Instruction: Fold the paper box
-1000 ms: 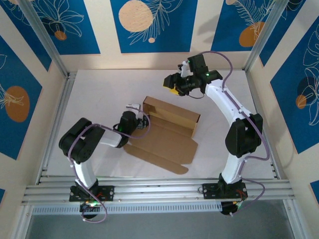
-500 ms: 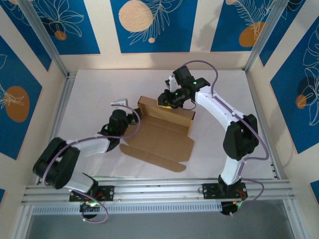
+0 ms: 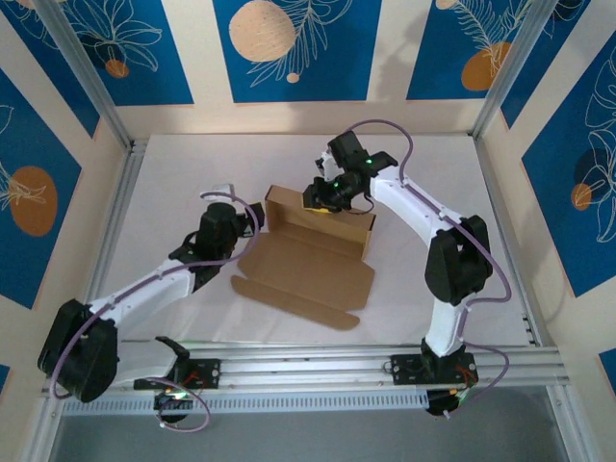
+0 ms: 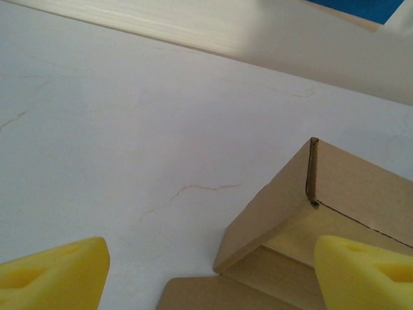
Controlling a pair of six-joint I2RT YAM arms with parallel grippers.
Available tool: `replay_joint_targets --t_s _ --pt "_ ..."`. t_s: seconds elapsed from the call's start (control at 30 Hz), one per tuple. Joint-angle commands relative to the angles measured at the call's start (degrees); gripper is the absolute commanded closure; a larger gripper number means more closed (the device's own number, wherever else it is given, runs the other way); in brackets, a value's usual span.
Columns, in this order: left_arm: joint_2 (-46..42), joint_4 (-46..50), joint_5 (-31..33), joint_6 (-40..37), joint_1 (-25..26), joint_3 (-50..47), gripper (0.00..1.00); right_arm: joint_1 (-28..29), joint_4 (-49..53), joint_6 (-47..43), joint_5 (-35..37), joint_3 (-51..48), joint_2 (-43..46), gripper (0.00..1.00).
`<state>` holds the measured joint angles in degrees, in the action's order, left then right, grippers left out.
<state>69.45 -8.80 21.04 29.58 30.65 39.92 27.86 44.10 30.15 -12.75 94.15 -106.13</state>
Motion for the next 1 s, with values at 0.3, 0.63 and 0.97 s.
replay_joint_targets --t_s 0.3,0.63,0.97 --pt "-13.9 23.9 -9.1 4.1 -1.4 18.0 0.2 -17.0 -4.3 11.8 -21.0 13.1 -19.6 0.63" --pt "-14.6 31.5 -6.2 2.7 -1.4 23.3 0.14 -22.7 -5.4 10.7 -13.4 7.2 -18.7 0.6" --pt "3.8 17.3 -25.1 19.6 1.7 9.9 0.28 -26.4 -8.2 12.3 2.4 -7.5 -6.9 0.5"
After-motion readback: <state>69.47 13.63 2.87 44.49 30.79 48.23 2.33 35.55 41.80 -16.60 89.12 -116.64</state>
